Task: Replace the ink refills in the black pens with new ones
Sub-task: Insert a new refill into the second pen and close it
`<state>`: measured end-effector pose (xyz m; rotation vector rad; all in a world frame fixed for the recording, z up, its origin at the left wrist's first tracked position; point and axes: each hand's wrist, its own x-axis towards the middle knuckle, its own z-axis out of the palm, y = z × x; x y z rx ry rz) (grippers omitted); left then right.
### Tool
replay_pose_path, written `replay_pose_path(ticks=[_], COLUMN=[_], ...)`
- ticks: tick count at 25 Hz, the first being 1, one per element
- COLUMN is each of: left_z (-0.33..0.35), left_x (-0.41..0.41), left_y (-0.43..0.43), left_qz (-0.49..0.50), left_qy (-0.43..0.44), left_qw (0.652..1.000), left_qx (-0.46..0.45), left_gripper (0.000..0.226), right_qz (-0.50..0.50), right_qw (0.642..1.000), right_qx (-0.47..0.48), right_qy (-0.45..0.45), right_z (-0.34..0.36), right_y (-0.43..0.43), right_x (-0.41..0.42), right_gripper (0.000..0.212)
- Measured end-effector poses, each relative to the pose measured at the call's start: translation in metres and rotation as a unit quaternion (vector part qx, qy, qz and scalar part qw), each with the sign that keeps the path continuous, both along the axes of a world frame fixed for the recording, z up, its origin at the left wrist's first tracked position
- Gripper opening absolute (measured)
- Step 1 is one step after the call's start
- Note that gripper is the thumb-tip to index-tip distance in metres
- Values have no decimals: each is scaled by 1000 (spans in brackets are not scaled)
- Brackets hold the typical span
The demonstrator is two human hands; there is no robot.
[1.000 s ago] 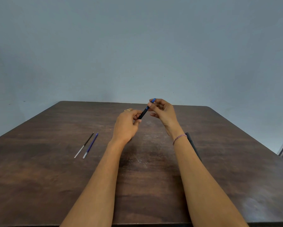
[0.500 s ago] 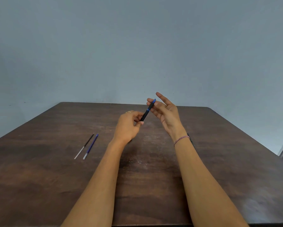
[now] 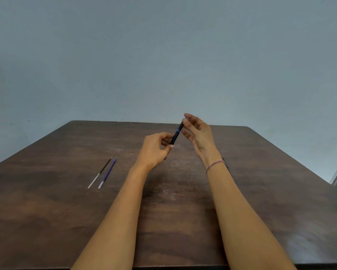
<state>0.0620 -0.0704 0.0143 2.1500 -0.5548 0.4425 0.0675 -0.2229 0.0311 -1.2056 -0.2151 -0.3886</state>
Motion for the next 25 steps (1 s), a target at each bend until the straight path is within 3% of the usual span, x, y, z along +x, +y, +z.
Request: replay_pose_path(ticks=[4, 8, 12, 19, 25], left_z=[1, 2, 2, 3, 4], left_x=[1, -2, -3, -4, -5], left_y=[2, 0, -1, -1, -2], left_qz=[9, 1, -1, 2, 3], left_qy=[10, 13, 26, 24, 24], left_qw=[1000, 1000, 1000, 1000, 1000], left_qx=[-17, -10, -7, -9, -16], left_gripper=[31, 31, 30, 30, 31], right_qz=[46, 33, 13, 103, 71], right_qw=[999, 998, 998, 994, 996], right_qx=[-11, -54, -39, 34, 36], right_qy=[26, 26, 36, 27, 28], right_z=[-2, -4, -4, -2, -1], right_y=[1, 3, 2, 0, 1], right_x=[1, 2, 2, 1, -1], right_gripper=[17, 13, 5, 27, 16])
